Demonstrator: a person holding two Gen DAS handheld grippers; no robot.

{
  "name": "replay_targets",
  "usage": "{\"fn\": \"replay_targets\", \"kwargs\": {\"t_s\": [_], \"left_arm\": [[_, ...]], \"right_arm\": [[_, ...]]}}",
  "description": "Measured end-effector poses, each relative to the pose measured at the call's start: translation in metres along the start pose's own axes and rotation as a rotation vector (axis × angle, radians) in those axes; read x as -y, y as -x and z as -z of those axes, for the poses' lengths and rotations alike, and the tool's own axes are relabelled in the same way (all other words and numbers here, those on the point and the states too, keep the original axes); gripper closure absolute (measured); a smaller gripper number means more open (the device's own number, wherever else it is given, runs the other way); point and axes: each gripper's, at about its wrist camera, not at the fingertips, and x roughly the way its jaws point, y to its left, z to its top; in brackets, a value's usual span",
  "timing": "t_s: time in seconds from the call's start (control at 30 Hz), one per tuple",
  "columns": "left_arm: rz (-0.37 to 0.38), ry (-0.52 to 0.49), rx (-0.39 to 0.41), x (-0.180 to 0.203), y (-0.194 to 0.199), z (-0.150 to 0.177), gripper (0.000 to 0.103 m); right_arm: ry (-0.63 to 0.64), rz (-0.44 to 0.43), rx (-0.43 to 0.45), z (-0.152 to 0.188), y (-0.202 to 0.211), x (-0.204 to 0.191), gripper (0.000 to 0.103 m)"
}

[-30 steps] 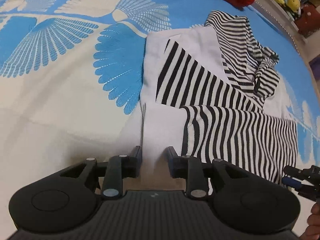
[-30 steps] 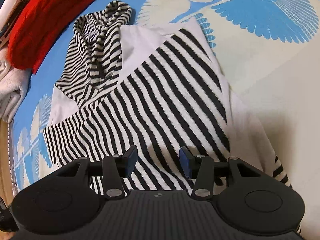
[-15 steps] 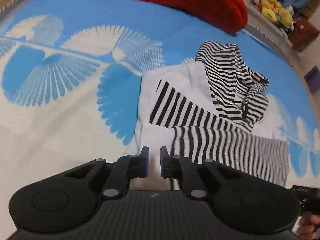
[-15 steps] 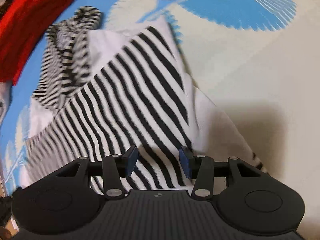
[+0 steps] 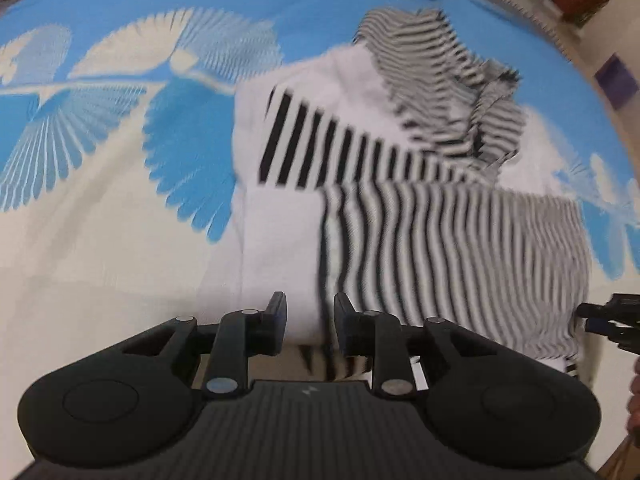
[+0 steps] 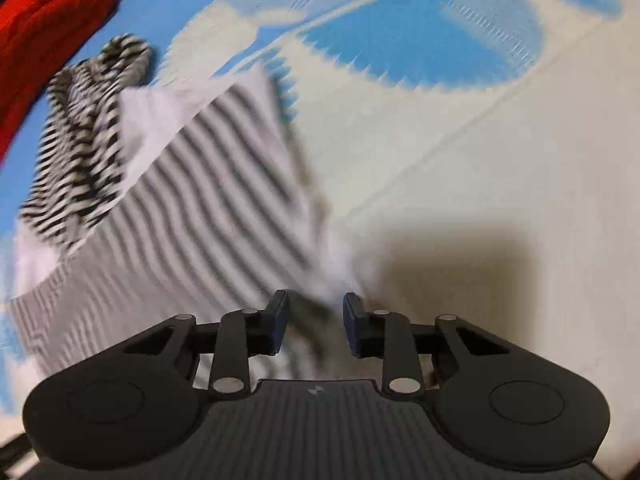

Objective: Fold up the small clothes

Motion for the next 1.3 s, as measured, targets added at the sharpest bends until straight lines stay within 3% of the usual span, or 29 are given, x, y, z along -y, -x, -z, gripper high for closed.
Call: {"fn": "replay_targets", "kwargs": {"t_s": [0.13, 0.27, 0.3, 0.4, 0.53, 0.6, 0.63, 0.67, 0.73, 0.87, 1.03, 1.13, 1.2, 1.27, 1.3], "left_arm": [[0.034, -0.001, 0.005, 0.007, 0.005, -0.004, 0.075], [0.030, -0.013, -0.003, 0.009, 0.007, -0.001, 0.074], [0.027, -0.016, -0.003, 0.008, 0.007, -0.002, 0.074], [0.021, -0.016, -0.003, 0.004, 0.007, -0.001, 0.074], [0.016, -0.018, 0.001, 0.003, 0.009, -0.001, 0.074], [0.015, -0.020, 0.002, 0.003, 0.009, -0.001, 0.074], [0.016, -0.021, 0.002, 0.003, 0.010, 0.000, 0.074], [0.017, -0.023, 0.002, 0.004, 0.010, 0.000, 0.074], [0.019, -0.030, 0.002, 0.005, 0.010, 0.001, 0.074], [0.018, -0.039, -0.005, 0.006, 0.008, 0.002, 0.074], [0.018, -0.043, -0.013, 0.005, 0.007, 0.003, 0.074], [0.021, -0.045, -0.018, 0.003, 0.007, 0.003, 0.074], [0.020, -0.044, -0.024, 0.002, 0.004, 0.003, 0.074], [0.009, -0.033, -0.038, -0.002, -0.001, 0.004, 0.074], [-0.003, -0.026, -0.048, -0.005, -0.005, 0.005, 0.074]], "right_arm": [[-0.013, -0.058, 0.017, -0.004, 0.013, 0.007, 0.064], [0.341, -0.256, -0.054, 0.018, 0.028, -0.033, 0.045], [0.447, -0.251, -0.043, 0.027, 0.031, -0.041, 0.045], [0.748, -0.120, 0.027, 0.057, 0.030, -0.052, 0.044], [0.899, -0.073, -0.019, 0.078, 0.018, -0.045, 0.046], [0.923, -0.051, -0.010, 0.080, 0.015, -0.041, 0.059], [0.921, -0.035, 0.003, 0.078, 0.016, -0.039, 0.082], [0.920, -0.030, 0.016, 0.074, 0.018, -0.035, 0.093], [0.885, -0.082, 0.009, 0.064, 0.027, -0.027, 0.094], [0.915, -0.104, 0.021, 0.058, 0.036, -0.014, 0.094], [0.977, -0.068, -0.016, 0.062, 0.028, -0.006, 0.094], [0.994, -0.096, -0.045, 0.060, 0.035, -0.005, 0.092], [0.977, -0.161, -0.023, 0.052, 0.051, -0.008, 0.081], [0.919, -0.242, 0.042, 0.043, 0.069, -0.014, 0.054], [0.865, -0.271, 0.088, 0.038, 0.074, -0.018, 0.049]]}}
